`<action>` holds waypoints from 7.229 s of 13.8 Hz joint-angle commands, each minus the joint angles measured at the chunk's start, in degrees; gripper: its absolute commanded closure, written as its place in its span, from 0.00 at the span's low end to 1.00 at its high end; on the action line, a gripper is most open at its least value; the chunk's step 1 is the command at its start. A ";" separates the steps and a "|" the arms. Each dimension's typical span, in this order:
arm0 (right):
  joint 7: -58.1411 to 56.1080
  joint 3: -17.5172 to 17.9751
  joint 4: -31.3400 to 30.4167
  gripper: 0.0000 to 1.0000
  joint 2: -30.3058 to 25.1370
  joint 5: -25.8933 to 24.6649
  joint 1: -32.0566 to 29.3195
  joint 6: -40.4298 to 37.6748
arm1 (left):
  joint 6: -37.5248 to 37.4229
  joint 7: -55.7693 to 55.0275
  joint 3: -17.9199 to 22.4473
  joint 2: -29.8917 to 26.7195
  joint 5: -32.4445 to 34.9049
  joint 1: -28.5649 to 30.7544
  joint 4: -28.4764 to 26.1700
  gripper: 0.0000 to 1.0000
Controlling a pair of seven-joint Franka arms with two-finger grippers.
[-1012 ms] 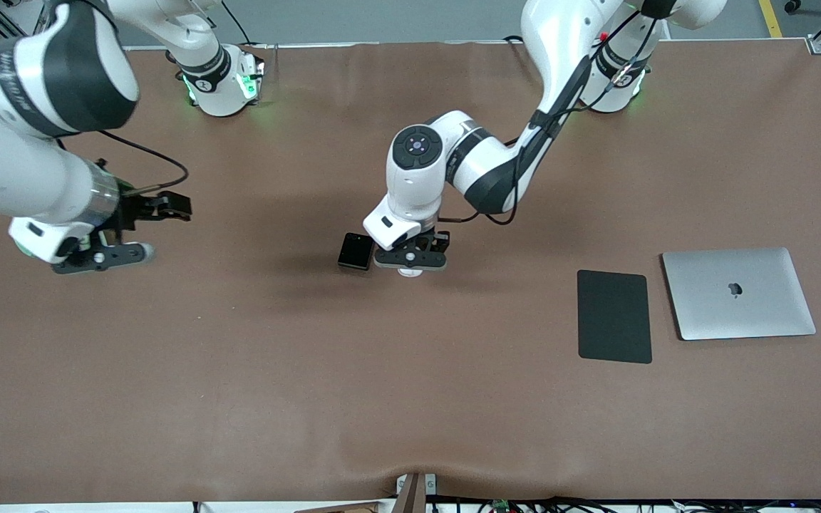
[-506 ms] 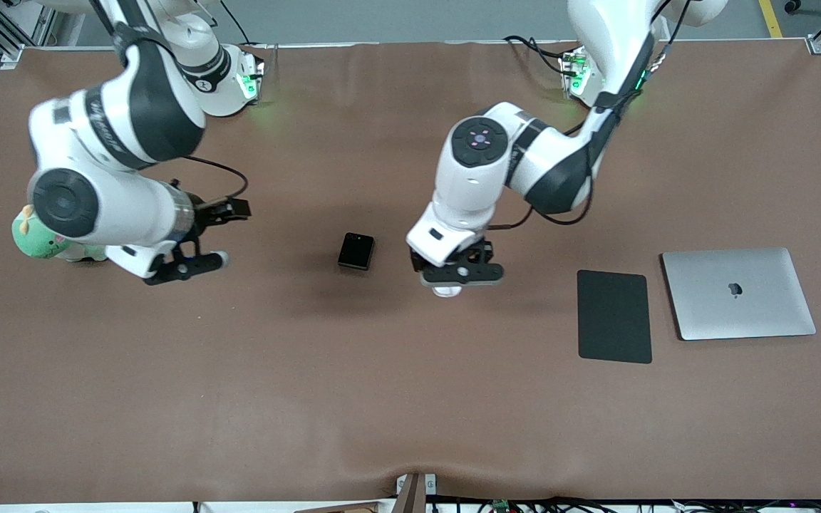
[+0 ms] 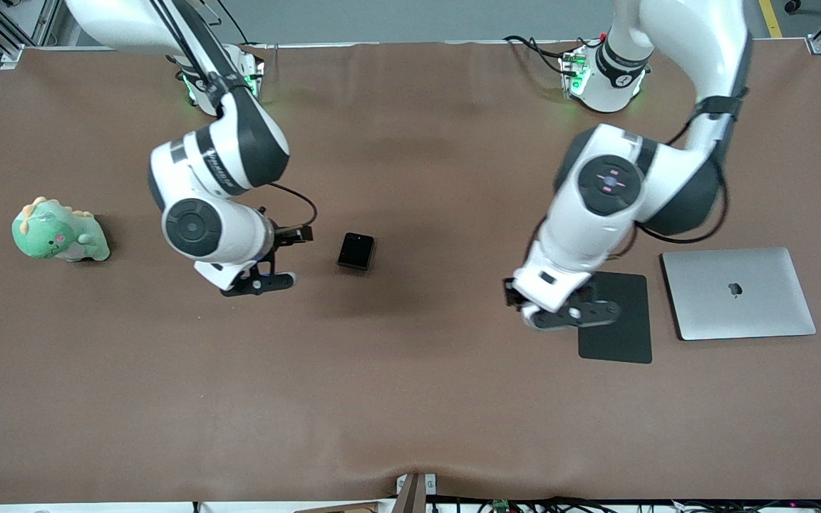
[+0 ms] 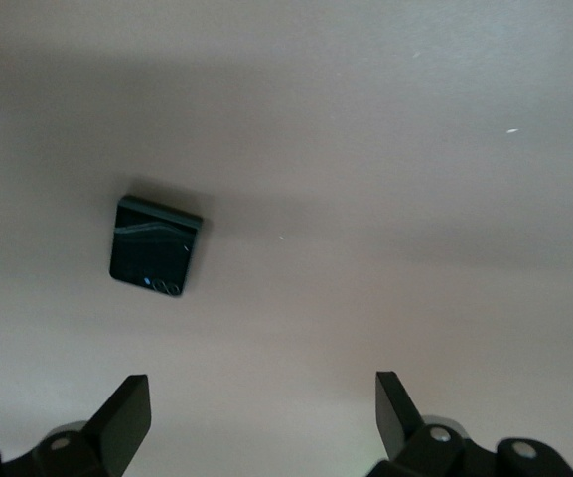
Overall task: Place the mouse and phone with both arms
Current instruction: 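Carry the mouse to the mouse pad while the right gripper reaches the phone, then lower the mouse onto the pad and open the left gripper, then raise the left gripper away while the right gripper grasps the phone, then carry the black phone with the right gripper toward the green plush toy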
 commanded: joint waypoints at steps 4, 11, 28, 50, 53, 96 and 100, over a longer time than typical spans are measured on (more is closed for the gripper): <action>9.42 -0.45 -2.00 0.00 3.68 4.28 4.21 7.86 | -0.57 7.33 -0.50 0.62 -0.69 8.64 -2.59 0.76; 10.21 -0.45 -11.07 0.00 3.59 9.13 6.06 21.33 | 3.38 23.07 -0.50 8.62 -0.24 15.59 -3.55 0.76; 19.44 -0.54 -17.14 0.00 7.81 9.13 10.98 38.47 | 14.11 30.82 -0.50 15.58 0.19 18.67 -6.90 0.00; 21.02 -1.06 -17.76 0.00 8.61 4.56 11.77 36.91 | -24.55 34.07 -0.32 -26.96 -2.36 21.04 -11.91 0.00; 21.73 -1.41 -17.84 0.00 8.96 4.48 12.65 38.11 | -27.73 34.16 -0.50 -29.43 -2.36 21.13 -11.73 0.00; -25.30 -9.15 -32.70 0.00 2.35 -6.16 -23.21 31.62 | -32.65 39.69 -1.20 -28.29 -2.62 21.13 -6.63 0.00; -26.87 -9.15 -26.13 0.00 3.69 -6.25 -23.65 26.38 | -32.65 39.69 -1.20 -28.29 -2.62 21.13 -6.63 0.00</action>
